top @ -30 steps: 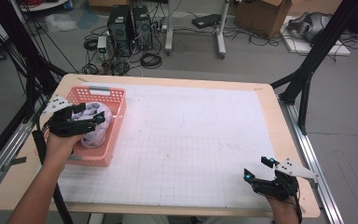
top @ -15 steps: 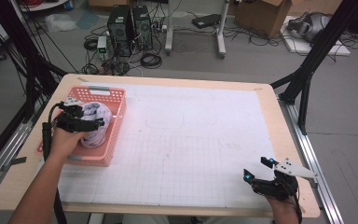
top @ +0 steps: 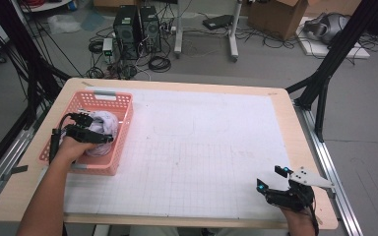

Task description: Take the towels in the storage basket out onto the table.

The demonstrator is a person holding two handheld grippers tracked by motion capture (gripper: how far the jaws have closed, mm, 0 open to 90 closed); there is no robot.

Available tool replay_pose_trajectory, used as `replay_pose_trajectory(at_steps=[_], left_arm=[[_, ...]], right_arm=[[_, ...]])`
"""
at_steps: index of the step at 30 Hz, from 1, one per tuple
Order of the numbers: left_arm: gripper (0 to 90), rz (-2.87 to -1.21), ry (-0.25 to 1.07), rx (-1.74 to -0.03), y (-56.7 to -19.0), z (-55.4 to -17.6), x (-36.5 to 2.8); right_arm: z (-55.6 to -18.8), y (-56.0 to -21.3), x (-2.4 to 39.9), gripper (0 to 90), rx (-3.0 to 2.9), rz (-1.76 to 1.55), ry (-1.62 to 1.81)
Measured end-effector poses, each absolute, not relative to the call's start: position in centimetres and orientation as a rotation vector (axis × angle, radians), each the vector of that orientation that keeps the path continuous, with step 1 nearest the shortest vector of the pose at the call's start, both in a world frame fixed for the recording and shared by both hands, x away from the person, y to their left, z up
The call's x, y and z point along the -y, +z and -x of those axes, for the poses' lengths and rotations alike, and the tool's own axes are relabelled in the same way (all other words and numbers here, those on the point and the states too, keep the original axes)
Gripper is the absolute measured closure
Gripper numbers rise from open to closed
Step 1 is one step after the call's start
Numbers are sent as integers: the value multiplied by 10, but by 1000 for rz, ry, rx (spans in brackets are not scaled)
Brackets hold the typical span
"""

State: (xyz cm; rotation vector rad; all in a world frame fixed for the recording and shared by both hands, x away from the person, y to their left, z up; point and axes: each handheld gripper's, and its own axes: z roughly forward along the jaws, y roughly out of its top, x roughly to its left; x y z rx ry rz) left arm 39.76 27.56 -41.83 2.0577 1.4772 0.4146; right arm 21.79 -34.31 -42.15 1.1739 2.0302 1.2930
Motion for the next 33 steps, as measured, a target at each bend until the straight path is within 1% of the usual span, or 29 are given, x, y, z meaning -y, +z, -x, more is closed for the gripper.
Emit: replay_pose_trajectory(at_steps=[6, 10, 11, 14, 16, 17, 20, 21, 23, 24, 25, 28, 29, 30, 33], left_arm=[[17, -2076, 458, -1503, -420, -401, -270], [37, -2081, 455, -1498, -420, -401, -271], [61, -2087, 473, -1507, -421, -401, -270], [152, -2093, 470, -1511, -421, -402, -269], [235, -2088, 469, -1513, -421, -402, -269], [235, -2081, 466, -1517, -420, -401, -271], [422, -2068, 461, -1520, -417, -400, -273], [422, -2062, 454, -1524, -416, -399, -274], [488, -2040, 445, -1533, -414, -399, -276], [488, -2027, 446, -1536, -413, -398, -277], [508, -2019, 454, -1536, -412, -397, -277], [517, -1982, 517, -1517, -406, -393, -277], [520, -1931, 556, -1497, -401, -390, -279], [520, -1931, 556, -1497, -401, -390, -279], [519, -1834, 593, -1447, -392, -385, -284]], right_arm=[[-218, -422, 344, 146, -2029, -1179, 1291], [-218, -422, 343, 146, -2034, -1184, 1286], [-218, -422, 343, 146, -2035, -1187, 1289], [-218, -422, 343, 146, -2037, -1185, 1286], [-218, -422, 343, 147, -2037, -1185, 1288], [-218, -422, 343, 147, -2037, -1185, 1288], [-218, -422, 343, 147, -2036, -1196, 1282], [-218, -422, 343, 147, -2036, -1196, 1282], [-218, -422, 344, 147, -2029, -1199, 1285], [-218, -422, 344, 147, -2029, -1199, 1285], [-218, -422, 344, 147, -2029, -1198, 1287], [-218, -422, 344, 147, -2029, -1199, 1287], [-218, -422, 344, 147, -2030, -1202, 1289], [-218, -422, 344, 147, -2030, -1202, 1289], [-218, -422, 344, 147, -2027, -1204, 1294]])
